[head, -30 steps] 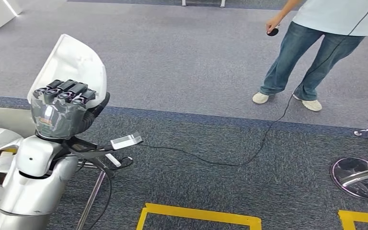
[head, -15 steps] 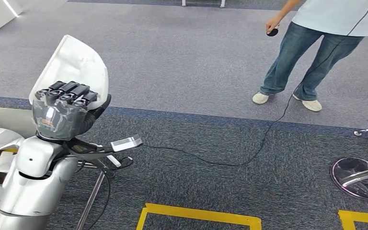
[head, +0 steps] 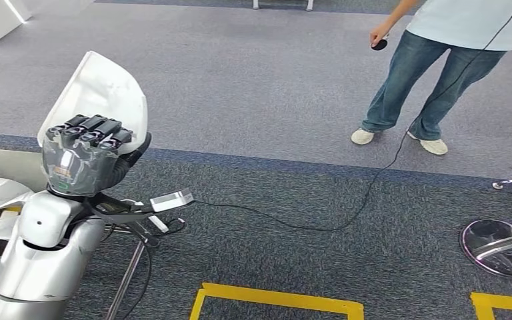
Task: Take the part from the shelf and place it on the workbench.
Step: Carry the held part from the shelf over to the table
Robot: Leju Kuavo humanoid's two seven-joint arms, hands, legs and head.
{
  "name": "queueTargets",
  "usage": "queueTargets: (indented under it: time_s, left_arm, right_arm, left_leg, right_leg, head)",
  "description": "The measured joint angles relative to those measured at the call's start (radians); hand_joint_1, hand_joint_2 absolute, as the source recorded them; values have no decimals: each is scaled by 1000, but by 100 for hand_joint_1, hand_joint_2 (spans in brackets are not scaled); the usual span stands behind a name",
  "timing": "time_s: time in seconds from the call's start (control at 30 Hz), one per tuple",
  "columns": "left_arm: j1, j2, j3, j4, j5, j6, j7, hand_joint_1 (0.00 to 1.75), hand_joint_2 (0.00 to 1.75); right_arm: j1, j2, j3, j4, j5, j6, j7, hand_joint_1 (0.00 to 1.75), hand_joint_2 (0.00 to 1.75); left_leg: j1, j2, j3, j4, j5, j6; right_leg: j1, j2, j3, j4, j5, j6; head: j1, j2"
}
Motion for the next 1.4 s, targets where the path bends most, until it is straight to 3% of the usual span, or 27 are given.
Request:
queueTargets:
  time_s: [0.3, 0.53, 0.6, 0.67, 0.7, 0.73, 0.77, 0.8, 0.83, 0.9, 1.0, 1.07, 1.13, 1.2, 1.23, 1.27, 1.3, 1.37, 1.4]
  left_arm:
    - [1, -6, 12, 0, 4, 0, -2, 175, 175]
    - [1, -12, 19, 0, 13, 0, -32, 175, 175]
    - [1, -18, 24, 0, 15, 0, -42, 175, 175]
    - [4, -21, 30, 0, 15, 0, -50, 175, 175]
    - [6, -22, 33, 0, 15, 0, -53, 175, 175]
    - [8, -23, 35, 0, 15, 0, -55, 175, 175]
    - [9, -24, 37, 0, 15, 0, -56, 175, 175]
    - [10, -25, 38, 0, 15, 0, -56, 175, 175]
    - [10, -26, 39, 0, 15, 0, -56, 175, 175]
    - [10, -29, 41, -1, 15, 0, -56, 175, 175]
    - [11, -30, 44, -1, 16, 1, -56, 175, 175]
    - [10, -31, 45, -2, 16, 1, -56, 175, 175]
    - [9, -31, 46, -2, 16, 1, -58, 175, 175]
    - [10, -31, 46, -2, 16, 1, -60, 175, 175]
    - [12, -31, 46, -2, 16, 1, -62, 175, 175]
    - [13, -31, 47, -2, 16, 1, -63, 175, 175]
    - [14, -31, 47, -2, 16, 1, -64, 175, 175]
    - [13, -31, 48, -2, 16, 1, -68, 175, 175]
    - [12, -31, 49, -2, 16, 1, -70, 175, 175]
  right_arm:
    - [0, 0, -3, 0, 0, 2, 0, 0, 0]
    - [0, 0, -4, 0, 2, 6, 0, 0, 0]
    - [-2, 0, -4, 0, 4, 7, 0, 0, 0]
    - [-4, 0, -4, 0, 5, 9, -1, 0, 0]
    - [-3, 0, -4, 0, 6, 9, -2, 0, 0]
    - [-2, 0, -4, 0, 6, 9, -2, 0, 0]
    - [-2, 0, -4, 0, 7, 9, -2, 0, 0]
    - [-1, 0, -4, 0, 7, 9, -2, 0, 0]
    - [-1, 0, -4, 0, 7, 9, -2, 0, 0]
    - [-4, 0, -4, 0, 8, 10, -3, 0, 0]
    - [-4, 0, -4, 0, 8, 10, -5, 0, 0]
    - [-3, 1, -4, 0, 8, 10, -5, 0, 0]
    - [-3, 1, -4, 0, 9, 10, -6, 0, 0]
    - [-2, 0, -5, 0, 9, 10, -6, 0, 0]
    - [-1, 0, -6, 0, 9, 10, -6, 0, 0]
    - [0, 0, -6, 0, 9, 10, -6, 0, 0]
    - [0, 0, -6, 0, 9, 11, -6, 0, 0]
    - [0, 0, -6, 0, 10, 11, -7, 0, 0]
    - [-1, 0, -6, 0, 12, 11, -8, 0, 0]
  left_leg:
    - [-1, 0, -2, 8, -4, 5]
    - [0, 3, -4, 13, -6, 20]
    - [3, 9, 0, 7, -4, 28]
    - [1, 16, 1, 7, -5, 32]
    - [-1, 18, 1, 8, -6, 33]
    - [-2, 19, 1, 10, -8, 34]
    - [-3, 20, 1, 13, -10, 33]
    - [-3, 19, 1, 17, -14, 31]
    - [-3, 19, 1, 22, -19, 28]
    - [-5, 17, -3, 35, -29, 19]
    - [-5, 15, -8, 44, -33, 6]
    - [-4, 26, -15, 63, -50, -4]
    - [0, 53, -56, 153, -102, -16]
    - [7, 70, -123, 290, -157, -26]
    - [10, 73, -146, 333, -166, -29]
    - [13, 74, -150, 337, -154, -30]
    - [14, 75, -135, 302, -123, -30]
    - [15, 82, -69, 162, -51, -26]
    - [13, 85, -41, 102, -32, -23]
  right_leg:
    - [-1, 0, 1, 0, -1, 2]
    - [-1, -1, -2, 6, -7, 17]
    - [0, -15, -38, 72, -45, 20]
    - [1, -28, -113, 217, -109, 19]
    - [1, -29, -151, 286, -131, 18]
    - [2, -30, -175, 324, -135, 17]
    - [2, -30, -178, 320, -117, 15]
    - [2, -29, -159, 271, -82, 13]
    - [1, -28, -125, 196, -43, 11]
    - [2, -21, -64, 79, -2, 5]
    - [6, -20, -49, 58, -3, -8]
    - [4, -26, -47, 55, -3, -21]
    - [2, -35, -43, 52, -3, -31]
    - [3, -42, -43, 53, -6, -36]
    - [4, -46, -42, 53, -7, -36]
    - [4, -49, -42, 53, -7, -36]
    - [4, -51, -40, 54, -9, -35]
    - [4, -54, -34, 54, -12, -31]
    - [5, -55, -34, 55, -13, -27]
  head:
    - [0, 0]
    - [0, 0]
    - [4, 0]
    - [7, 0]
    - [7, 0]
    - [7, 0]
    - [7, 0]
    - [7, 0]
    - [8, 0]
    - [7, 0]
    - [6, 0]
    - [5, 0]
    - [1, 0]
    - [-1, 0]
    - [-1, 0]
    - [-1, 0]
    - [-1, 0]
    - [-1, 0]
    - [-1, 0]
